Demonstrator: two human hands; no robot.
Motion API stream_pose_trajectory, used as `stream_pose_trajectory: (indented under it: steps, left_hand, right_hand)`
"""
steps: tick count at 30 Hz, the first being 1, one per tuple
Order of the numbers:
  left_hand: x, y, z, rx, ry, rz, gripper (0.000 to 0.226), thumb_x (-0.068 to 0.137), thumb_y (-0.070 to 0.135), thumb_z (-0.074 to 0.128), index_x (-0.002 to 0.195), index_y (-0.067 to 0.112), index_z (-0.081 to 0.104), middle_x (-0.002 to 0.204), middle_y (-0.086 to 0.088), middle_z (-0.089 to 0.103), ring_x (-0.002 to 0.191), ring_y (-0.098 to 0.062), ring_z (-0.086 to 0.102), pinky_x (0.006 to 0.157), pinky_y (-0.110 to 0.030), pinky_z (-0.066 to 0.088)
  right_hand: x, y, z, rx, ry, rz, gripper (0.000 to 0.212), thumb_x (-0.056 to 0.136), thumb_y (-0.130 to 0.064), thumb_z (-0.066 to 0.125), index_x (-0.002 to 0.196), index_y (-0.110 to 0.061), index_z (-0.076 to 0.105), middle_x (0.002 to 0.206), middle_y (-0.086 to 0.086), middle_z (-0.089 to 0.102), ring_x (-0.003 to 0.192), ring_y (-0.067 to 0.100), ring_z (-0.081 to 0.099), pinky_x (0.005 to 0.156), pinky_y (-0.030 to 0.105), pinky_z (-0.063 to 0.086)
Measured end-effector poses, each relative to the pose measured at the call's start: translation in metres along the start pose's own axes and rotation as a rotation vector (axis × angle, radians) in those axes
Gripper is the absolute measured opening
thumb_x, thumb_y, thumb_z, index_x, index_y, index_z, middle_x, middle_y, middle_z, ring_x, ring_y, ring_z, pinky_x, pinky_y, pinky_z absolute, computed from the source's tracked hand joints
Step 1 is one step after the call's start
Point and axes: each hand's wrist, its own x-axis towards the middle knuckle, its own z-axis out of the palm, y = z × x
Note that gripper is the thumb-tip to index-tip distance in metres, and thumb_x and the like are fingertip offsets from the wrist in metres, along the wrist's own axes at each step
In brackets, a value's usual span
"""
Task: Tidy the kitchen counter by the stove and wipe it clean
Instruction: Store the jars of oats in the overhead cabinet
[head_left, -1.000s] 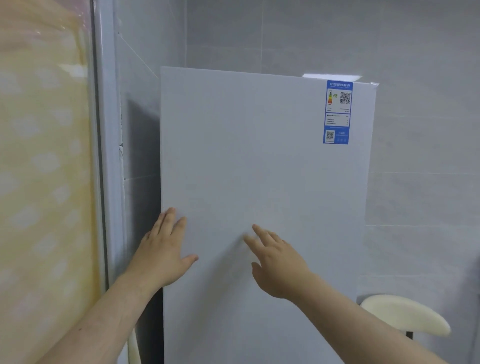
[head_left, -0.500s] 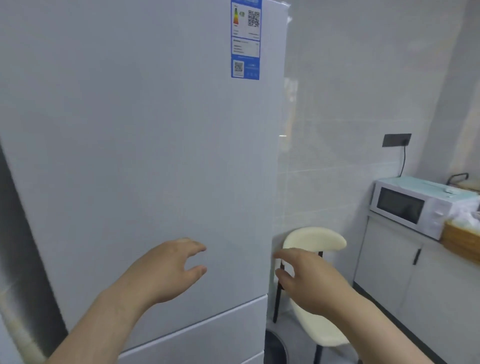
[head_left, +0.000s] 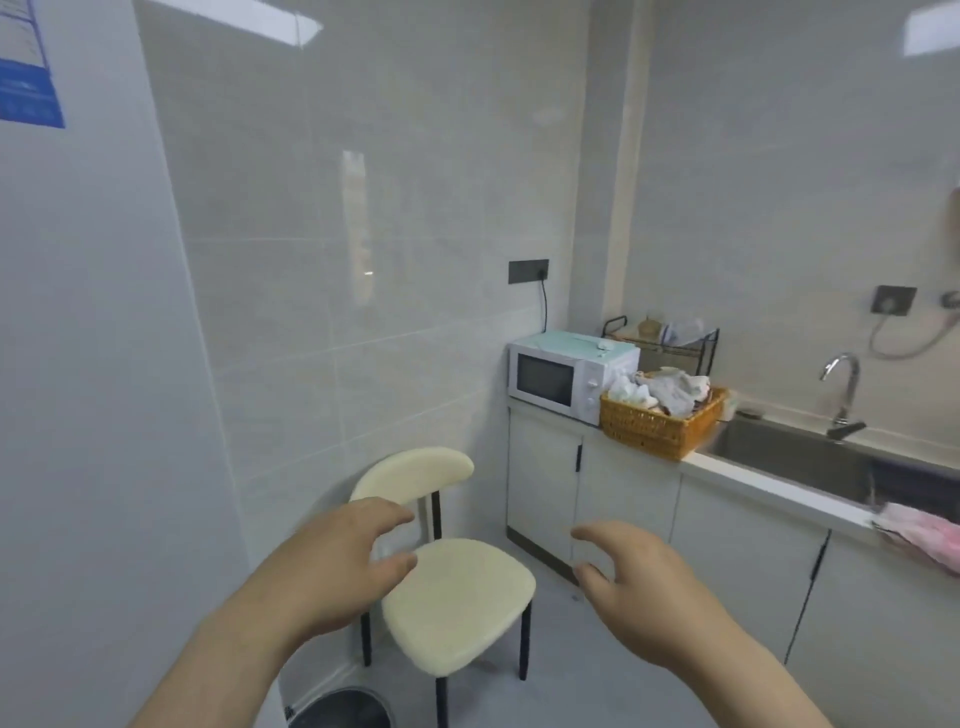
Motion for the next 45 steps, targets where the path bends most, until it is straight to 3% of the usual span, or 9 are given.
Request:
stream_pose_trajectory:
  steps: [11, 20, 28, 34, 45]
  left_hand:
    - [0.077, 0.146, 0.050, -0.059, -0.065, 0.412, 0.049, 0.094, 0.047, 0.052, 0.141, 0.038, 0.043, 0.144, 0.025, 0.039, 0.133, 0.003, 0.036, 0.109, -0.018, 0.027]
    - [0.120, 0.229, 0.083, -0.096, -0.188, 0.739, 0.052, 0.094, 0.052, 0.050, 0.143, 0.039, 0.039, 0.147, 0.023, 0.038, 0.134, 0.003, 0.034, 0.109, -0.019, 0.028]
    - [0.152, 0.267, 0.101, -0.131, -0.246, 0.988, 0.051, 0.094, 0.053, 0.048, 0.142, 0.041, 0.039, 0.147, 0.024, 0.036, 0.135, 0.003, 0.033, 0.109, -0.017, 0.027]
    - [0.146, 0.279, 0.121, -0.152, -0.342, 1.169, 0.050, 0.093, 0.053, 0.048, 0.141, 0.040, 0.041, 0.145, 0.023, 0.040, 0.132, 0.003, 0.037, 0.108, -0.019, 0.031]
    - [0.034, 0.329, 0.128, -0.259, -0.499, 1.580, 0.048, 0.094, 0.051, 0.048, 0.141, 0.040, 0.042, 0.144, 0.023, 0.042, 0.129, 0.002, 0.040, 0.105, -0.020, 0.033]
  right_hand:
    - [-0.066, 0.115, -0.072, -0.034, 0.203, 0.339, 0.044, 0.099, -0.042, 0.044, 0.143, -0.036, 0.041, 0.149, -0.017, 0.041, 0.138, 0.005, 0.034, 0.114, 0.027, 0.029]
    - [-0.123, 0.142, -0.100, -0.088, 0.329, 0.648, 0.044, 0.099, -0.041, 0.044, 0.143, -0.035, 0.041, 0.148, -0.017, 0.041, 0.137, 0.005, 0.037, 0.111, 0.025, 0.031]
    - [-0.148, 0.134, -0.091, -0.082, 0.467, 0.917, 0.044, 0.098, -0.040, 0.047, 0.141, -0.036, 0.043, 0.146, -0.018, 0.044, 0.129, 0.005, 0.045, 0.107, 0.025, 0.035]
    - [-0.179, 0.105, -0.063, -0.099, 0.506, 1.100, 0.044, 0.097, -0.041, 0.047, 0.141, -0.037, 0.044, 0.143, -0.019, 0.045, 0.132, 0.003, 0.040, 0.108, 0.024, 0.035]
    - [-0.295, -0.005, -0.033, -0.204, 0.659, 1.501, 0.041, 0.097, -0.039, 0.048, 0.138, -0.037, 0.047, 0.142, -0.020, 0.046, 0.129, 0.004, 0.043, 0.106, 0.023, 0.033]
